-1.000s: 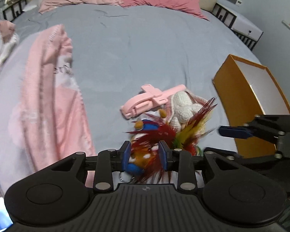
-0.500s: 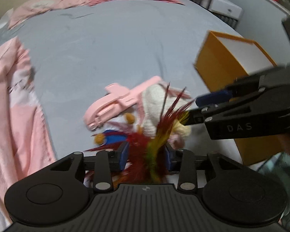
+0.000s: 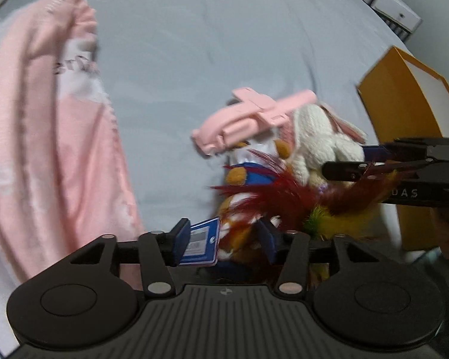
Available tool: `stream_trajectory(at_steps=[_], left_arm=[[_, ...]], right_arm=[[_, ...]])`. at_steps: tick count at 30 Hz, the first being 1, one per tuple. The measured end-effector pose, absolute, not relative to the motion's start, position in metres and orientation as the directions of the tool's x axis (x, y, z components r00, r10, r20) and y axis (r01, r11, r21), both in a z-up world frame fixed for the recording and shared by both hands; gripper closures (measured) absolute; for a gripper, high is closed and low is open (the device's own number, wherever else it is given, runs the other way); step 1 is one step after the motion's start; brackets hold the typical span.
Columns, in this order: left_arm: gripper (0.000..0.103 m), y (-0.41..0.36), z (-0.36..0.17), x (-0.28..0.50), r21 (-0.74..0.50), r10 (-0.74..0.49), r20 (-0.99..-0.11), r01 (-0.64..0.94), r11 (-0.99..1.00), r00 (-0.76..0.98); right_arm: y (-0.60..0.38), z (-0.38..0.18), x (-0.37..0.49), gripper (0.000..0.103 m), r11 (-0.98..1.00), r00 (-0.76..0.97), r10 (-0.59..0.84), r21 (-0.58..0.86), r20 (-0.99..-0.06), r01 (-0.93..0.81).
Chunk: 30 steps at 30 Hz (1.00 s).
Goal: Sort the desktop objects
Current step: 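Grasp the duck plush with the left tool while the right tool grasps the crochet bunny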
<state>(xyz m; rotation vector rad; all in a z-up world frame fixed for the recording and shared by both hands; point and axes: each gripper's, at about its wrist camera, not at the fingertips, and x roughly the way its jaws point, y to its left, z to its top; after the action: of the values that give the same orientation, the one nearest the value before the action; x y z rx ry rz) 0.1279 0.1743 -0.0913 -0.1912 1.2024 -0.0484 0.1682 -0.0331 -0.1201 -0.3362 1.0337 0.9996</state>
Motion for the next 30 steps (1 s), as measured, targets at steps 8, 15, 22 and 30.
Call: stream_trajectory(at_steps=[8, 15, 22, 30], left_arm=[[0.030, 0.162, -0.105, 0.143, -0.204, -0.190, -0.934, -0.017, 0.979, 0.303], [0.025, 0.146, -0.112, 0.151, -0.194, -0.189, -0.939, 0.012, 0.981, 0.288], [0.032, 0.159, -0.114, 0.149, -0.258, -0.230, -0.926, -0.058, 0.964, 0.298], [0.034, 0.167, -0.116, 0.147, -0.277, -0.236, -0.926, -0.103, 0.955, 0.296]], right_arm=[[-0.057, -0.107, 0.154, 0.074, 0.534, 0.163, 0.503, 0.156, -0.849, -0.831], [-0.068, -0.103, 0.148, 0.069, 0.555, 0.201, 0.489, 0.125, -0.849, -0.822], [-0.050, -0.114, 0.162, 0.056, 0.566, 0.167, 0.517, 0.189, -0.839, -0.803], [-0.038, -0.130, 0.175, 0.048, 0.595, 0.126, 0.550, 0.282, -0.826, -0.752]])
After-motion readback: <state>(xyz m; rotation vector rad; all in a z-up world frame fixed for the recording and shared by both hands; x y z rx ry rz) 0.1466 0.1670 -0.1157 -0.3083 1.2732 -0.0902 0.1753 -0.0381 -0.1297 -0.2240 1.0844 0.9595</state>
